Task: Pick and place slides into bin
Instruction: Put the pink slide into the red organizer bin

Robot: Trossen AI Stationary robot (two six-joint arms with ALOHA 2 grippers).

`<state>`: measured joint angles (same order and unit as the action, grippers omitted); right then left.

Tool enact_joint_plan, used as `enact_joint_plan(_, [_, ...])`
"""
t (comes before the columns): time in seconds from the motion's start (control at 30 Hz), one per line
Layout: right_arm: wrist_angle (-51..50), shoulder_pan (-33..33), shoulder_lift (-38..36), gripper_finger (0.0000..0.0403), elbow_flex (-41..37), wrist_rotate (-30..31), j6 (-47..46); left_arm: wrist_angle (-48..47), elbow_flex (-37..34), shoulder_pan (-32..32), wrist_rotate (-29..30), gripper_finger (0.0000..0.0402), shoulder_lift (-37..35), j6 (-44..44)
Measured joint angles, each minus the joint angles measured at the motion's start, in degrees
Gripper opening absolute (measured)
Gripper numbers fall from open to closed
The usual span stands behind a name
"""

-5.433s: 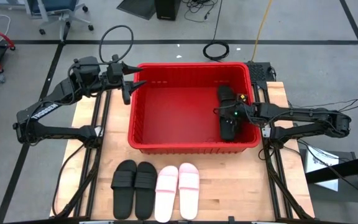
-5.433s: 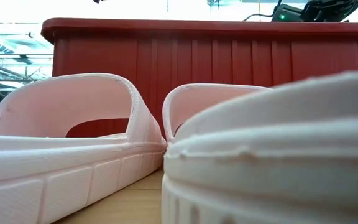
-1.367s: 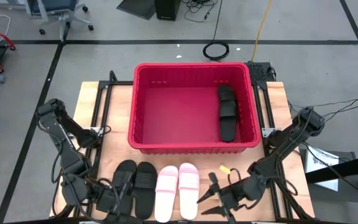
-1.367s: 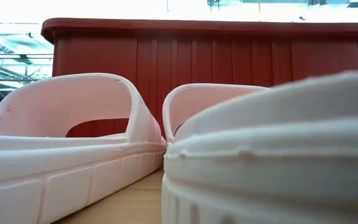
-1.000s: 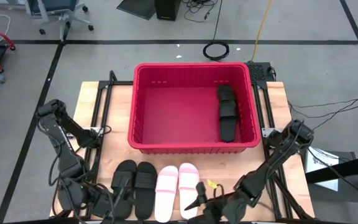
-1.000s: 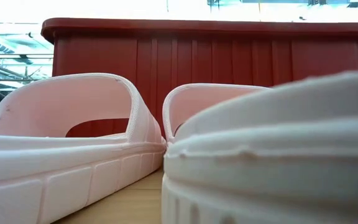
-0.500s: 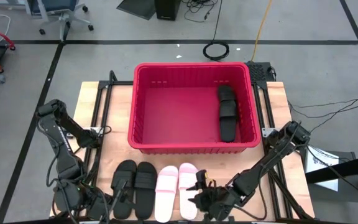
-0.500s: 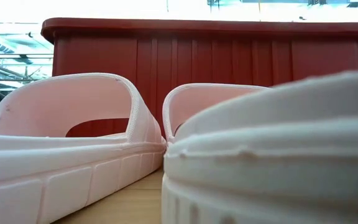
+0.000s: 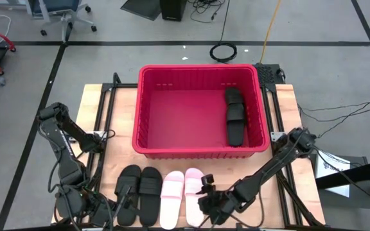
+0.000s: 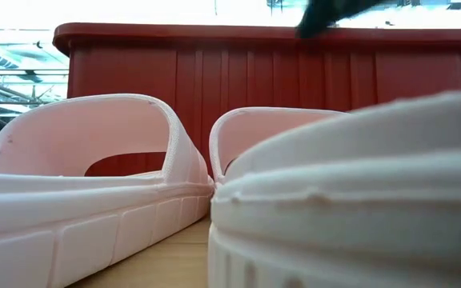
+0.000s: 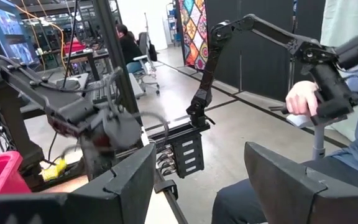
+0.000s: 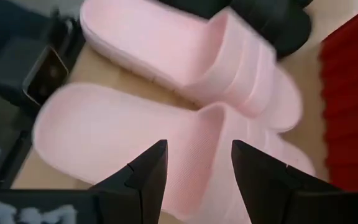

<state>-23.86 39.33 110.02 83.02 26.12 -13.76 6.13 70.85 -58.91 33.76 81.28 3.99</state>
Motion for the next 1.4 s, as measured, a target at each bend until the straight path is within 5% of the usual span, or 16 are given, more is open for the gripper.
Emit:
enact_joint_plan(0.4, [-2.3,-3.8,3.4,0.0171,0.0,-3.9,-0.6,-0.4,0.0,0.0,0.9,0.0248,0.0,0.0])
enact_joint_plan(0.93, [-6.9,-4.9,3.3,0.0168,0.0,2.2,-3.6,-0.5,0.0,0.0,0.9,0.0248,0.0,0.0])
enact_joint_plan(1.4, [-11.7,-6.1,3.3,0.0070,0.0,4.1,-8.1,-0.5,0.0,0.0,0.9,0.0248,0.0,0.0])
